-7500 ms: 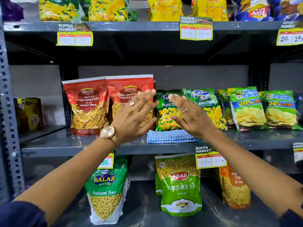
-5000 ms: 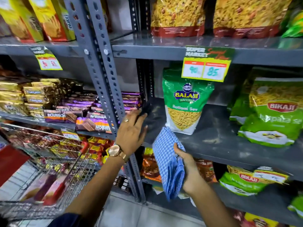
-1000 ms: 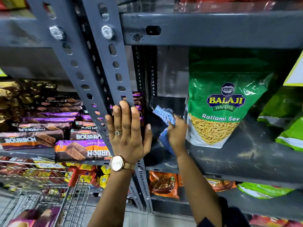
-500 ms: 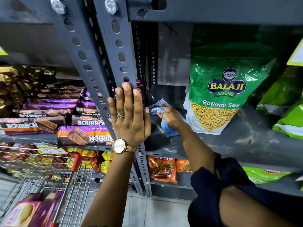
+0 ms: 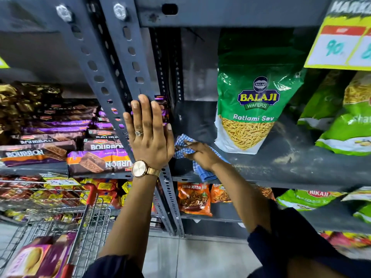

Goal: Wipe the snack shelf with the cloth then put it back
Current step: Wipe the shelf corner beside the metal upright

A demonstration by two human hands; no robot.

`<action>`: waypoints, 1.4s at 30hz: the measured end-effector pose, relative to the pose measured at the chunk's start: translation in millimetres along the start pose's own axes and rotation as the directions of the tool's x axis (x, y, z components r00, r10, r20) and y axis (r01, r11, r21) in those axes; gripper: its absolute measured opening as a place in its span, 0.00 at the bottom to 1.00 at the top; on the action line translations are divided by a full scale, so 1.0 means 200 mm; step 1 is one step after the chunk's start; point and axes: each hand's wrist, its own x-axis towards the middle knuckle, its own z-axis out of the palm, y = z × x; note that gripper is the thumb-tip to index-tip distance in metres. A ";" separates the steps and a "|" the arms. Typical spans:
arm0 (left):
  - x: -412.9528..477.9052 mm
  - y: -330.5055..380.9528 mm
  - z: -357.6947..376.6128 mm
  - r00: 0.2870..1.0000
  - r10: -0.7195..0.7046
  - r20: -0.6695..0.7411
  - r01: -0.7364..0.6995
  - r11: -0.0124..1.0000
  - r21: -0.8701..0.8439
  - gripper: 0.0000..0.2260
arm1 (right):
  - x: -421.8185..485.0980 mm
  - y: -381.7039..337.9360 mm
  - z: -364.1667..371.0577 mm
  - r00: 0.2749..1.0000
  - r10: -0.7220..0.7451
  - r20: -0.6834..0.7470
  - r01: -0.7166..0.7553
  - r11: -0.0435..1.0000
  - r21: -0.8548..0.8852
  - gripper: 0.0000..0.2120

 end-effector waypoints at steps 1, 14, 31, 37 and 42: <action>0.00 0.00 0.00 1.000 -0.001 0.001 0.001 1.000 0.004 0.37 | -0.03 -0.01 0.00 1.000 0.012 0.000 -0.012 1.000 -0.001 0.18; 0.00 0.01 -0.03 0.999 -0.020 0.046 0.020 1.000 0.006 0.36 | -0.42 0.15 -0.05 1.000 -0.024 -0.015 0.026 0.987 0.158 0.10; 0.01 0.05 -0.04 0.991 -0.110 0.071 0.112 0.993 -0.032 0.36 | -0.09 0.04 -0.09 0.960 -0.194 0.201 0.269 0.839 -0.474 0.17; -0.04 0.10 -0.05 0.992 -0.066 0.110 0.075 0.995 -0.073 0.38 | -0.18 0.14 -0.19 0.952 -0.178 0.248 0.241 0.937 -0.254 0.19; -0.14 0.23 -0.01 0.985 -0.055 0.167 0.069 0.994 -0.080 0.37 | -0.25 0.23 -0.34 0.934 -0.169 0.314 0.209 0.973 -0.098 0.16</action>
